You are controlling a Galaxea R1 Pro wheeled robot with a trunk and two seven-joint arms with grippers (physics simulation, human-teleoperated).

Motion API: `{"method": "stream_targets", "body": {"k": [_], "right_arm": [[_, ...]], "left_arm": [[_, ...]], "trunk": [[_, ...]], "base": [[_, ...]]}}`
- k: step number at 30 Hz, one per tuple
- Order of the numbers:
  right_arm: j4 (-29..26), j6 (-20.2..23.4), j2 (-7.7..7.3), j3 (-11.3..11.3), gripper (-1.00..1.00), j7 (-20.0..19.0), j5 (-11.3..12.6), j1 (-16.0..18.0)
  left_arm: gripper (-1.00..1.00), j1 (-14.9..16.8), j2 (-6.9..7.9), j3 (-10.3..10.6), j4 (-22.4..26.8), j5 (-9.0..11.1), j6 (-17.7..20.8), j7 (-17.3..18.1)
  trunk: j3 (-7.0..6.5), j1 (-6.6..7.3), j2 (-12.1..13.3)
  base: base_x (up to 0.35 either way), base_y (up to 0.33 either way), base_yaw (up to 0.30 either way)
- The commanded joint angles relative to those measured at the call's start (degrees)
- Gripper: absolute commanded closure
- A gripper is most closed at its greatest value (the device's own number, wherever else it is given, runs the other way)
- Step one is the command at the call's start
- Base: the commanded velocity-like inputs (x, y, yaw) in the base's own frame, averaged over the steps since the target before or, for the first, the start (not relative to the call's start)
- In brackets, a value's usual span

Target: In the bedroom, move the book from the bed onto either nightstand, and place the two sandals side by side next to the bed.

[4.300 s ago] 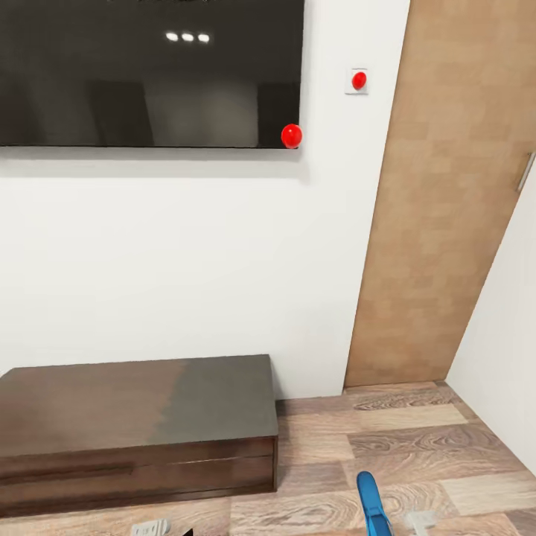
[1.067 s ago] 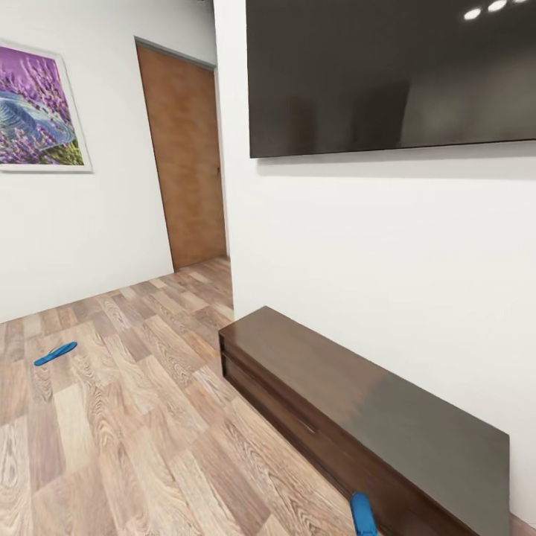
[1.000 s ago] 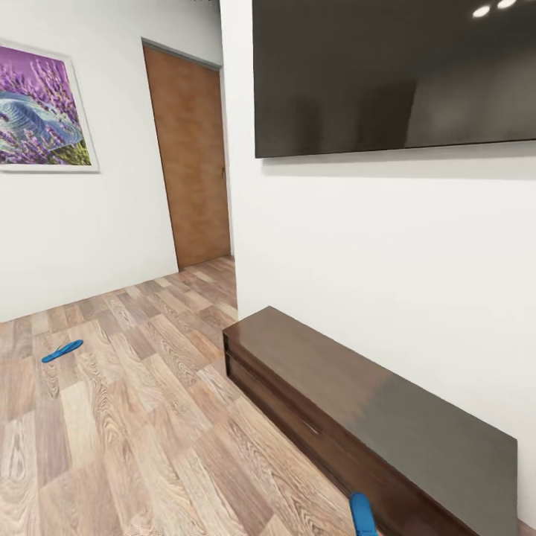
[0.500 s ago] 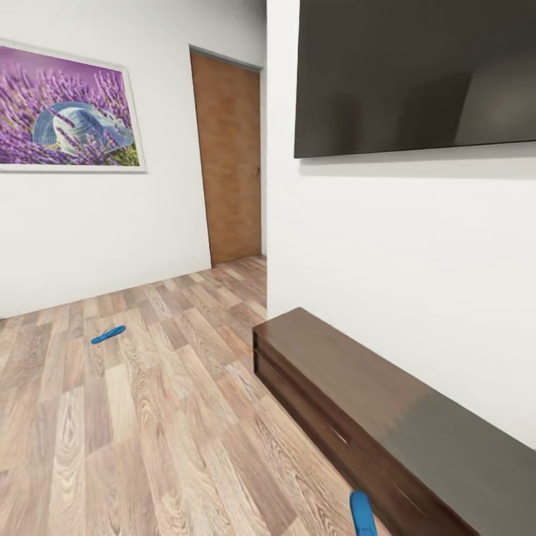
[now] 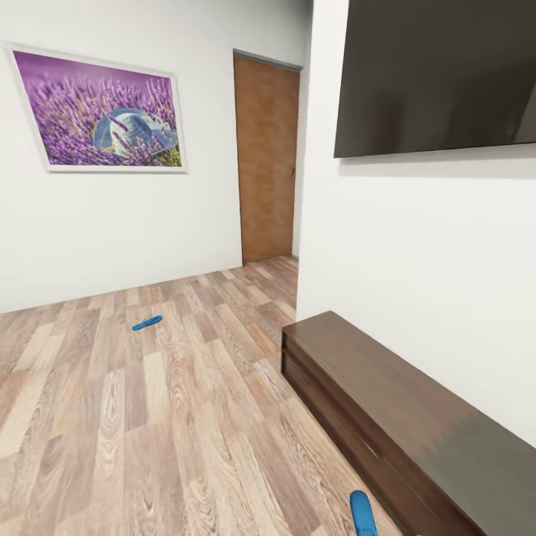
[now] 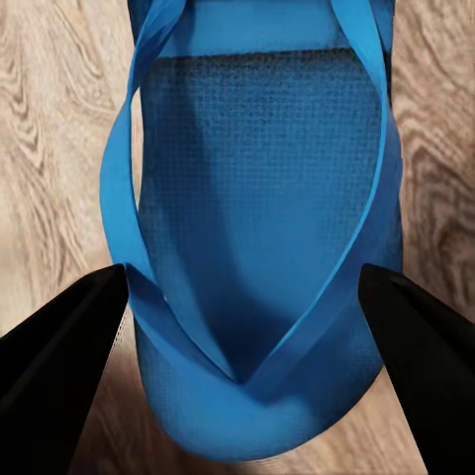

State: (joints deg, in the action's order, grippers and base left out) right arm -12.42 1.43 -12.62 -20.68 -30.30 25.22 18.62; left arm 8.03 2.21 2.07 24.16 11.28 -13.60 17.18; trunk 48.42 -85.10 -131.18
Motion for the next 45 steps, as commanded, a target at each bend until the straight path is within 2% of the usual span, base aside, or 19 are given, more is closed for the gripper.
{"method": "stream_targets", "body": {"k": [1,11,24,31,35,37,41,45], "right_arm": [[-0.06,0.15,-0.04,-0.32,1.00,-0.11,0.52,0.01],[0.26,0.15,-0.10,-0.33,1.00,-0.16,0.44,0.01],[0.29,0.15,-0.09,-0.33,1.00,-0.20,0.42,0.01],[0.30,0.15,0.01,-0.33,1.00,-0.13,0.32,0.01],[0.85,0.15,0.66,-0.33,1.00,0.02,0.14,0.01],[2.85,0.15,1.40,-0.35,1.00,1.35,0.11,0.01],[5.89,0.15,1.99,-0.18,1.00,10.36,0.14,0.01],[6.06,0.07,2.06,-0.29,1.00,12.30,0.38,0.01]], "left_arm": [[-1.00,0.06,0.01,0.23,-0.66,0.55,-0.14,0.22],[-1.00,0.06,-0.02,0.31,-1.98,0.64,-0.05,0.05],[-1.00,0.06,-0.09,0.31,-2.03,0.67,0.07,0.04],[-1.00,0.06,-0.10,0.31,-2.17,0.67,0.04,0.04],[-1.00,0.06,-0.10,0.31,-2.25,0.70,-0.01,0.04],[-1.00,0.06,-0.10,0.31,-2.26,0.68,-0.02,0.04],[-1.00,0.06,-0.10,0.31,-2.27,0.70,-0.02,-0.01],[-1.00,0.06,-0.10,0.31,-2.27,0.67,-0.02,0.00]], "trunk": [[0.05,0.01,-0.02],[0.05,0.01,-0.02],[-2.28,2.87,5.19],[-2.28,2.87,5.19],[-2.28,2.87,5.19],[-2.28,2.87,5.19],[-2.28,2.87,5.19],[-2.28,2.87,5.19]], "base": [[0.000,0.000,0.292],[0.000,0.000,0.292],[0.000,0.000,0.292],[0.000,0.000,0.191],[0.000,0.000,0.025],[0.000,0.000,0.006],[0.000,0.000,0.001],[0.000,0.000,0.000]]}}
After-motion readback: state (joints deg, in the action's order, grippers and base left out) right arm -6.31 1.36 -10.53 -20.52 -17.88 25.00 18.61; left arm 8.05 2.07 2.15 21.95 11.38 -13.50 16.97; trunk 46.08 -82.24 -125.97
